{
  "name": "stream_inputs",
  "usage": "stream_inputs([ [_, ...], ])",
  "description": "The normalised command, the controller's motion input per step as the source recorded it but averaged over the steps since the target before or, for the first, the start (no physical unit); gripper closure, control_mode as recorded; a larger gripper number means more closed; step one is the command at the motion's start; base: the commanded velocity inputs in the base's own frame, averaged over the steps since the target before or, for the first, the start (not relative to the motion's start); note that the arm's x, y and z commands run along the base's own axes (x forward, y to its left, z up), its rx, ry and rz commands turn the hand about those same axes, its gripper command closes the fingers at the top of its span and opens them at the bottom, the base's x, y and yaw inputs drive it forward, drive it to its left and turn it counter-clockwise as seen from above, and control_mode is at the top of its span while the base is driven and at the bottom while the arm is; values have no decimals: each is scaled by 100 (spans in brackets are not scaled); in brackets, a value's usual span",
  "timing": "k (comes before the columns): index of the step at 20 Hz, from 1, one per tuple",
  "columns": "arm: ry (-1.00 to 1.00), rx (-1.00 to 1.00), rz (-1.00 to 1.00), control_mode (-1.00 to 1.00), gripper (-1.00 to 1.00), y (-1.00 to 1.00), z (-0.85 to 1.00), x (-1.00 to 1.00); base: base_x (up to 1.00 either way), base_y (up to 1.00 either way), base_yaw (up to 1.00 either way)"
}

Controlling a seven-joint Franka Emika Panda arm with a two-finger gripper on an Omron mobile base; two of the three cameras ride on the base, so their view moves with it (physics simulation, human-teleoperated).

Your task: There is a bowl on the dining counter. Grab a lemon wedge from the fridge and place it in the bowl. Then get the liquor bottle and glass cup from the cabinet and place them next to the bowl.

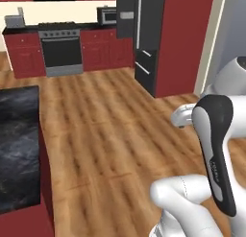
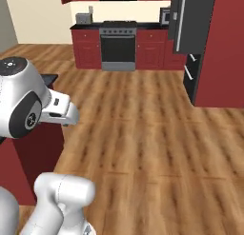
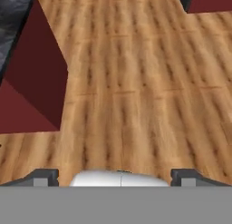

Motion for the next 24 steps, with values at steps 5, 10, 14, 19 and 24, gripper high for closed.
stream_inputs([
  [5, 0, 0, 0, 100, -100, 0, 0, 0, 100, -50, 24],
  [10, 0, 0, 0, 100, -100, 0, 0, 0, 100, -31, 25],
  [14, 0, 0, 0, 100, -100, 0, 0, 0, 100, -24, 23],
  [19, 0, 0, 0, 100, -100, 0, 0, 0, 100, -20, 21],
  [24, 0, 0, 0, 100, -100, 0, 0, 0, 100, -22, 20],
])
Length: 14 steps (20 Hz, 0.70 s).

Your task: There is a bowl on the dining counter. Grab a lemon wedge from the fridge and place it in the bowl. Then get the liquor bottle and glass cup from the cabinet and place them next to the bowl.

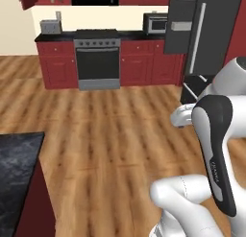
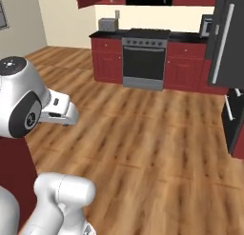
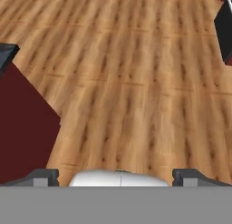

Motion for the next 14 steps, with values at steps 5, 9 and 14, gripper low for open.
stream_inputs([
  [5, 0, 0, 0, 100, -100, 0, 0, 0, 100, -25, 20],
  [9, 0, 0, 0, 100, -100, 0, 0, 0, 100, -20, 18],
  [14, 0, 0, 0, 100, -100, 0, 0, 0, 100, -7, 14],
])
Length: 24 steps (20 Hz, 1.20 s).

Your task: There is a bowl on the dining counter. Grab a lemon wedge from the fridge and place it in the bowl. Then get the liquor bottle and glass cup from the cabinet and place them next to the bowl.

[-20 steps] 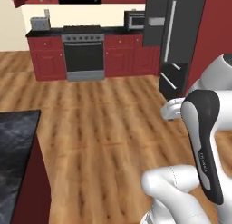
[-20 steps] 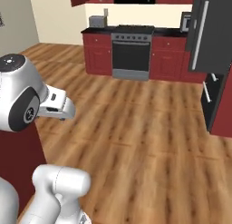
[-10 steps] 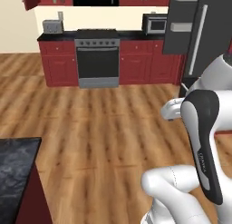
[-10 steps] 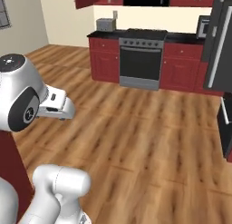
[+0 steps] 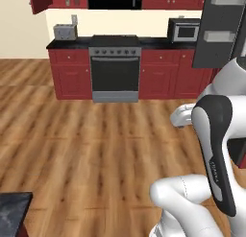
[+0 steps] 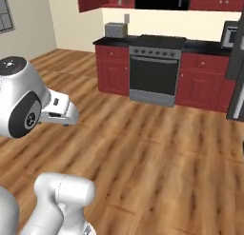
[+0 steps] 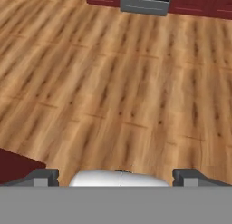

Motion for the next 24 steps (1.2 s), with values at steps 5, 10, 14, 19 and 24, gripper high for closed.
stream_inputs([
  [5, 0, 0, 0, 100, -100, 0, 0, 0, 100, -7, 13],
  [10, 0, 0, 0, 100, -100, 0, 0, 0, 100, -1, 11],
  [14, 0, 0, 0, 100, -100, 0, 0, 0, 100, 0, 1],
  [19, 0, 0, 0, 100, -100, 0, 0, 0, 100, 0, 0],
  [24, 0, 0, 0, 100, -100, 0, 0, 0, 100, 8, 0],
])
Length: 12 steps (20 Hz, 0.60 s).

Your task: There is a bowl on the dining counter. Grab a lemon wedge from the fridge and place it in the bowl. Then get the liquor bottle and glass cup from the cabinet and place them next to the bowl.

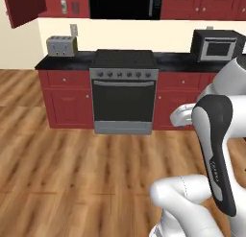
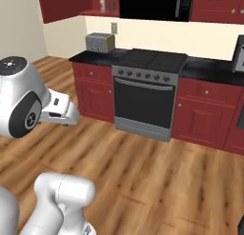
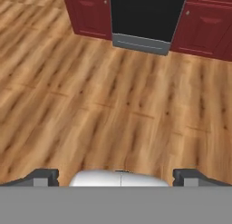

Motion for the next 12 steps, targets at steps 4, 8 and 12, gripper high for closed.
stream_inputs([
  [4, 0, 0, 0, 100, -100, 0, 0, 0, 100, 34, -4],
  [8, 0, 0, 0, 100, -100, 0, 0, 0, 100, 49, -10],
  [12, 0, 0, 0, 100, -100, 0, 0, 0, 100, 60, -12],
])
